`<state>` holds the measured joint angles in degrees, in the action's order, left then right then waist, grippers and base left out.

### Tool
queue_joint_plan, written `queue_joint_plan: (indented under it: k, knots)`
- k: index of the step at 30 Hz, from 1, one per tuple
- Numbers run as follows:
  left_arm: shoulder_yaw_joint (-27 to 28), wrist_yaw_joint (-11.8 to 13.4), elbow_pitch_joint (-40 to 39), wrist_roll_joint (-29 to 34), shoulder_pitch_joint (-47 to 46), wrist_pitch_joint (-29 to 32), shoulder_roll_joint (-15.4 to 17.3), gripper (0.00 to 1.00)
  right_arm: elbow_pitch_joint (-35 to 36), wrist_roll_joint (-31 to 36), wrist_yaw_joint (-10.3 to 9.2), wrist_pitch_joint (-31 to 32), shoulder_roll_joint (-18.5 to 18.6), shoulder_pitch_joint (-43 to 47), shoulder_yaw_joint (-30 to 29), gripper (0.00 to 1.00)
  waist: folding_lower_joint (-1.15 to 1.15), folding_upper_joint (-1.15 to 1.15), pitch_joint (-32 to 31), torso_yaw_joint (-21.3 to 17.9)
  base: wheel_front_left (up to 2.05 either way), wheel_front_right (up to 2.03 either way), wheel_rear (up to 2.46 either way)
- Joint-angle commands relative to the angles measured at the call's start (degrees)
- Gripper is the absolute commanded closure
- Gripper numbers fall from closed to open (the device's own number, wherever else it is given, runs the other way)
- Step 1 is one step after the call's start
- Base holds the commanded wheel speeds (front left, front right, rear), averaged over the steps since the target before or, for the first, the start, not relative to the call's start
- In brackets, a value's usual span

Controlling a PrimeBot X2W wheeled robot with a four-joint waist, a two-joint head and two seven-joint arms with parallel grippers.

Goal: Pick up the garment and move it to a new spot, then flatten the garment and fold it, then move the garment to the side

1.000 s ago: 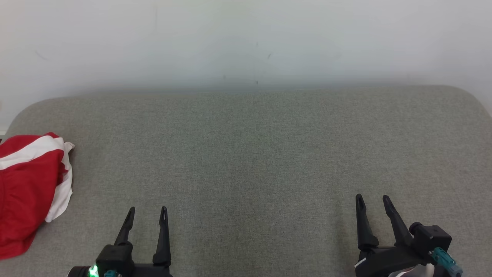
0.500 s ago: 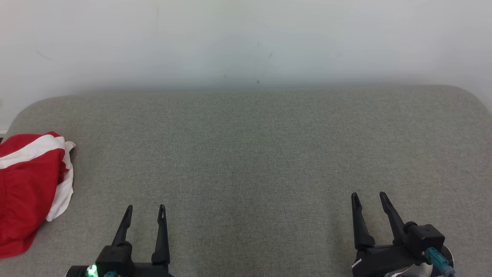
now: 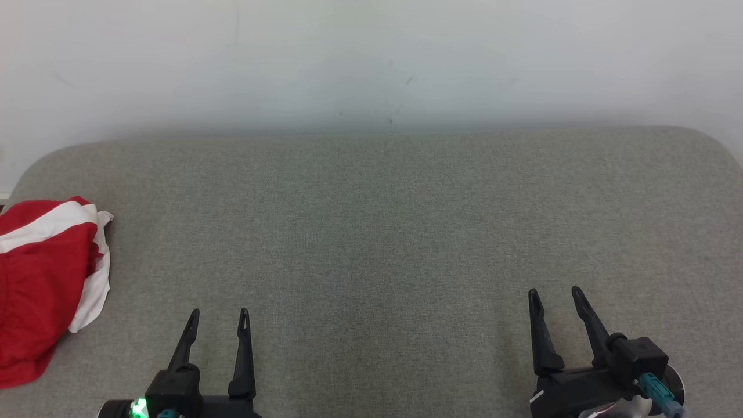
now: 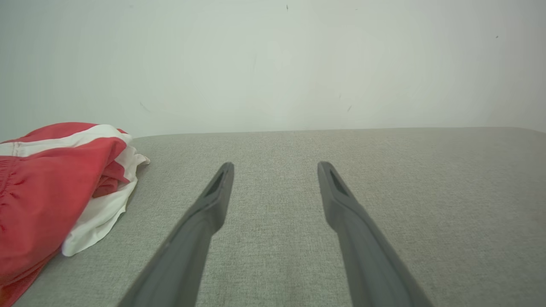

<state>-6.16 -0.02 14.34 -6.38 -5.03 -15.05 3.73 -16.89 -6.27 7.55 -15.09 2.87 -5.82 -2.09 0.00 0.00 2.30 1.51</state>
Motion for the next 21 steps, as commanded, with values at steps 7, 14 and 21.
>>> queue_joint_plan:
  k: [7, 14, 21]
  knots:
    - [0.7, -0.3, 0.1, 0.2, -0.4, -0.2, -0.4, 0.00, 0.1, 0.1, -0.12, -0.1, 0.0, -0.2, 0.1, 0.00, 0.00, 0.00, 0.3, 0.0, 0.00, 0.00, 0.00]
    - [1.2, -0.4, 0.5, -0.7, -0.7, -0.2, -0.6, 0.00, 0.0, -0.1, -0.12, -0.1, 0.0, 0.1, -0.1, 0.00, 0.00, 0.00, 0.0, 0.9, 0.00, 0.00, 0.00]
    - [1.7, -0.4, 1.0, -0.9, -0.5, -0.2, -0.7, 0.00, -0.1, -0.1, -0.12, -0.1, 0.0, 0.7, 0.2, 0.00, 0.00, 0.00, -0.7, 4.4, 0.00, 0.00, 0.00]
